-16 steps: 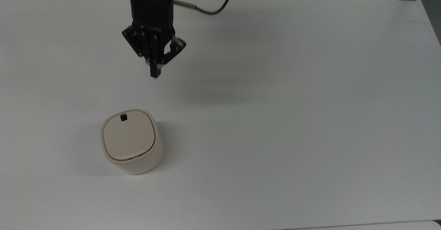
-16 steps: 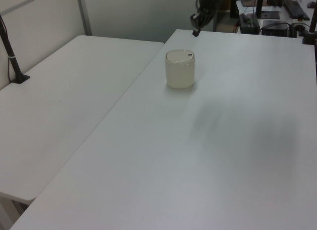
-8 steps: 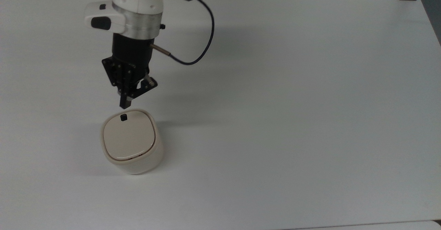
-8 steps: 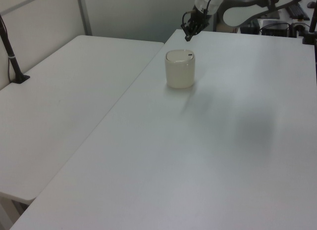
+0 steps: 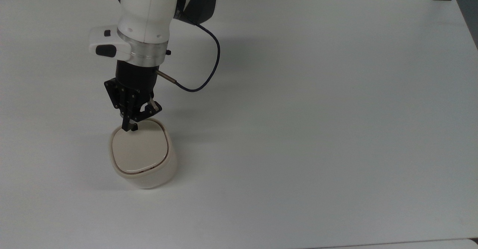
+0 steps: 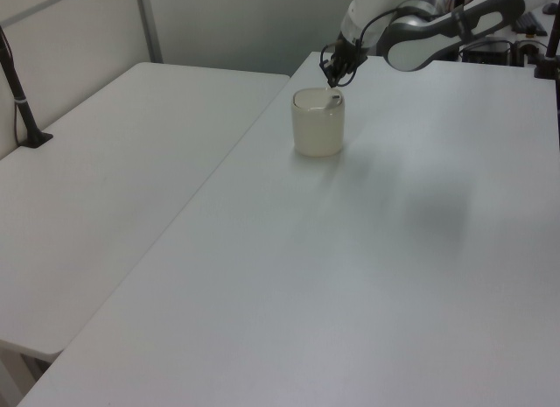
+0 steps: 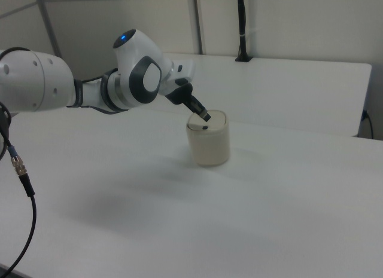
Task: Open the trash bin
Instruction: 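Hook the lid slot with the gripper and pull the lid upward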
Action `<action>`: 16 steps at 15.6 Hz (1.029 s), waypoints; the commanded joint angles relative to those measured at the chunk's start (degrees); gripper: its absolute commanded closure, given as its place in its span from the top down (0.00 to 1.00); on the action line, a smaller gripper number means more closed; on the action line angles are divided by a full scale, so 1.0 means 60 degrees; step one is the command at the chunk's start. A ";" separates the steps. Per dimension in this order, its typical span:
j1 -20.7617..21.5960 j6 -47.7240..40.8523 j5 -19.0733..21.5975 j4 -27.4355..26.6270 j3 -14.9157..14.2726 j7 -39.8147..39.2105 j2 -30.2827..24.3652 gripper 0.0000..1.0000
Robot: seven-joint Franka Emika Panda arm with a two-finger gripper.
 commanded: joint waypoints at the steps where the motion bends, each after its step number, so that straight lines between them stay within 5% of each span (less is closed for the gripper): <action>1: 0.0081 0.0178 -0.0503 0.0008 -0.0075 0.0268 0.0265 0.00; 8: 0.0081 0.0134 -0.0695 -0.0051 -0.0075 0.0311 0.0237 0.00; 16: 0.0125 -0.0845 -0.0271 -0.0022 -0.0031 0.0297 -0.1299 0.01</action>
